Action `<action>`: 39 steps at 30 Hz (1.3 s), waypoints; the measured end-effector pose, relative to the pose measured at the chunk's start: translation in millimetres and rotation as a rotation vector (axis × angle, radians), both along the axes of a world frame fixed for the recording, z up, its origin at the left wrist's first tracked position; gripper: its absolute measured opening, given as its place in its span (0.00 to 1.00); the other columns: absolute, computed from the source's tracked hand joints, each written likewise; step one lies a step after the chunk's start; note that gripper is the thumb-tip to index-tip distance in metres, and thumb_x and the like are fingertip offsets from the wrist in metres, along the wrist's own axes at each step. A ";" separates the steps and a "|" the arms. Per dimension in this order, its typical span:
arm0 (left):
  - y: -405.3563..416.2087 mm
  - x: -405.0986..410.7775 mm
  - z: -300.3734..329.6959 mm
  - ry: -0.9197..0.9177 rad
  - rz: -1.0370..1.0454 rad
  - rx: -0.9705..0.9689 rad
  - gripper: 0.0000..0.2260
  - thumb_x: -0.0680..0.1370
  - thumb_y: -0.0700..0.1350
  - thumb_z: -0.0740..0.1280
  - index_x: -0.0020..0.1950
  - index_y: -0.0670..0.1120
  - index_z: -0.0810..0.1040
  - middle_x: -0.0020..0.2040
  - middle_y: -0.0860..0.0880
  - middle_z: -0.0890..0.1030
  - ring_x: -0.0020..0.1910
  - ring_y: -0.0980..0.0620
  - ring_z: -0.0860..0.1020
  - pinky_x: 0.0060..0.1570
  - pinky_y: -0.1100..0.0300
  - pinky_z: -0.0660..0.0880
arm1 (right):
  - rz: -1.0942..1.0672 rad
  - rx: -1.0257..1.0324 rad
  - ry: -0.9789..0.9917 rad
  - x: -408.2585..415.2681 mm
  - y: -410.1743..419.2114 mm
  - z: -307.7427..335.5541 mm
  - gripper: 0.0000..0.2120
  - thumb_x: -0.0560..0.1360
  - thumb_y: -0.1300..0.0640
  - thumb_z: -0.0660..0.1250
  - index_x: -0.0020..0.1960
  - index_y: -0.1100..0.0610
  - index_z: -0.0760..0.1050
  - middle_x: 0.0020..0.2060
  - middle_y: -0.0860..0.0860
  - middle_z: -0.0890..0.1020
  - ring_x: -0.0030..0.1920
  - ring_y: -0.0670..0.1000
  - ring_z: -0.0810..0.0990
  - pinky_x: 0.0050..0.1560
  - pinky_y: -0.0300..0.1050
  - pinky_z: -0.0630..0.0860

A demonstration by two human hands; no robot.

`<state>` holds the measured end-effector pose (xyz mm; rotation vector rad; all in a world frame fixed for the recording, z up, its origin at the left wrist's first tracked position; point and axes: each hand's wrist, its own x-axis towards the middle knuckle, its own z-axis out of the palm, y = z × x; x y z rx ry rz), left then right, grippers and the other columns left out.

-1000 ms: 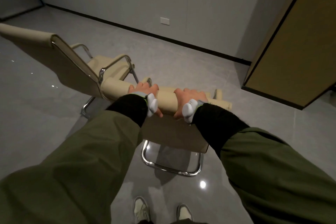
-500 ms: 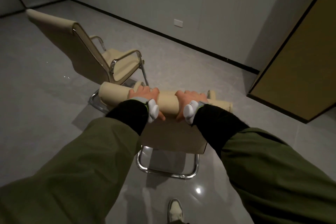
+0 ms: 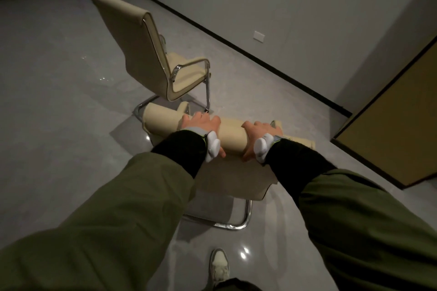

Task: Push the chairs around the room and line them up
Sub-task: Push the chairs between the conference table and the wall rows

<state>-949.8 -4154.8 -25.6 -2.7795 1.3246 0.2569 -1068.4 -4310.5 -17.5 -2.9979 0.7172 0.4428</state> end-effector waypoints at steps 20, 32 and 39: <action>-1.0 -33.8 10.1 0.023 0.318 0.102 0.42 0.56 0.68 0.77 0.63 0.55 0.66 0.63 0.46 0.71 0.65 0.41 0.67 0.58 0.42 0.65 | 0.252 0.054 -0.112 -3.2 -11.4 -2.1 0.37 0.57 0.37 0.76 0.60 0.48 0.68 0.55 0.53 0.76 0.57 0.59 0.76 0.50 0.53 0.67; -3.5 -79.6 15.5 0.021 0.535 0.183 0.44 0.56 0.69 0.77 0.66 0.56 0.66 0.62 0.47 0.71 0.63 0.43 0.71 0.59 0.46 0.66 | 0.431 0.142 -0.122 -19.8 -19.4 -6.6 0.29 0.62 0.45 0.74 0.58 0.51 0.67 0.56 0.56 0.75 0.58 0.60 0.74 0.48 0.52 0.63; 5.3 -118.2 16.0 0.057 0.613 0.161 0.44 0.58 0.67 0.78 0.68 0.55 0.64 0.64 0.46 0.70 0.65 0.42 0.69 0.59 0.45 0.65 | 0.525 0.138 -0.092 -42.1 -16.9 -5.6 0.32 0.59 0.42 0.76 0.58 0.51 0.67 0.55 0.56 0.76 0.57 0.60 0.75 0.50 0.54 0.66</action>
